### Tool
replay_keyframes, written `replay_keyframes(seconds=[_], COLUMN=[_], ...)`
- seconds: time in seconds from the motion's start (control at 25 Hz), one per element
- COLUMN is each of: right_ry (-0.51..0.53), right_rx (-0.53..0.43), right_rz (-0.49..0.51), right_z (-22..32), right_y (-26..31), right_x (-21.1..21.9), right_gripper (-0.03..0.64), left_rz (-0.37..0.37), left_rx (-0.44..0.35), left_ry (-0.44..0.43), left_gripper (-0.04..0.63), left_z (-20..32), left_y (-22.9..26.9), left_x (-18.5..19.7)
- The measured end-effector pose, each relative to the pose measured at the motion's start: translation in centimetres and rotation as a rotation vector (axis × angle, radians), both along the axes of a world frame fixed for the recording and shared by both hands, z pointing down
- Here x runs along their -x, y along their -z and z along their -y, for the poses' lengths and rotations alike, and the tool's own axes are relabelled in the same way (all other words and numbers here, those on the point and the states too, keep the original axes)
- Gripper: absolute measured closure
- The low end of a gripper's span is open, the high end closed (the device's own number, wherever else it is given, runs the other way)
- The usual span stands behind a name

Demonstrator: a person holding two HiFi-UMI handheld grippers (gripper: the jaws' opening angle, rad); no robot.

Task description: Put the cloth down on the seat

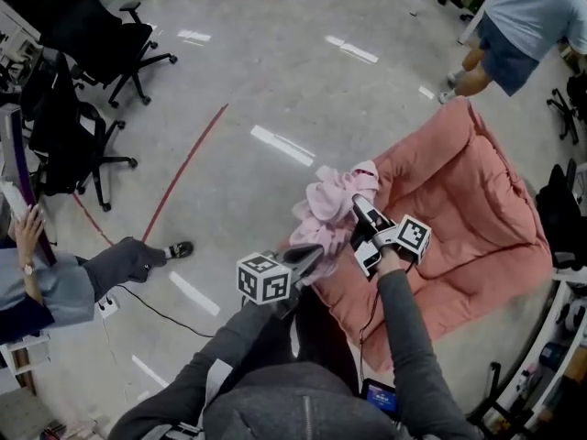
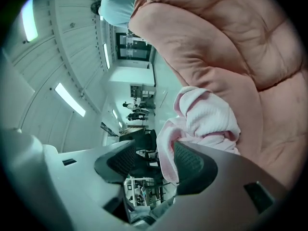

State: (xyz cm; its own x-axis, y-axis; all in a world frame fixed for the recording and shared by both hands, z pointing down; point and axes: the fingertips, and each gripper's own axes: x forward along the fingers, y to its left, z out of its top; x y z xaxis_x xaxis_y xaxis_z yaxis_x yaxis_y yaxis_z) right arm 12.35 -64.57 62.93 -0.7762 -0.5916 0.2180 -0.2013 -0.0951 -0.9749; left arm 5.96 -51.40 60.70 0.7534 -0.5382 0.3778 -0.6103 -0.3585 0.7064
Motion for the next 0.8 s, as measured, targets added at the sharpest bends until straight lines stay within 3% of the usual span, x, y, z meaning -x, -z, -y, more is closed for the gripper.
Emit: replay_keyframes(seconds=[0.28, 0.44, 0.56, 0.64, 0.8], right_ry=[-0.091, -0.143, -0.174, -0.187, -0.231], right_rx=[0.027, 0.021, -0.014, -0.079, -0.236], right_rz=[-0.041, 0.018, 0.064, 0.043, -0.058], right_z=[-3.7, -7.6, -10.4, -11.6, -13.6], right_y=[0.5, 1.7, 4.2, 6.4, 10.4], right_x=[-3.3, -3.8, -3.6, -3.6, -4.0], right_gripper=[0.41, 0.41, 0.41, 0.416, 0.562], left_rz=[-0.008, -0.015, -0.03, -0.036, -0.011], left_rx=[-0.028, -0.043, -0.063, -0.101, -0.186], left_ry=[-0.017, -0.025, -0.031, -0.043, -0.08], left_gripper=[0.586, 0.586, 0.586, 0.586, 0.586], left_z=[-1.2, -2.7, -4.0, -4.1, -4.4], left_y=[1.4, 2.2, 3.7, 5.1, 7.5], left_x=[0.7, 0.8, 0.9, 1.0, 1.0])
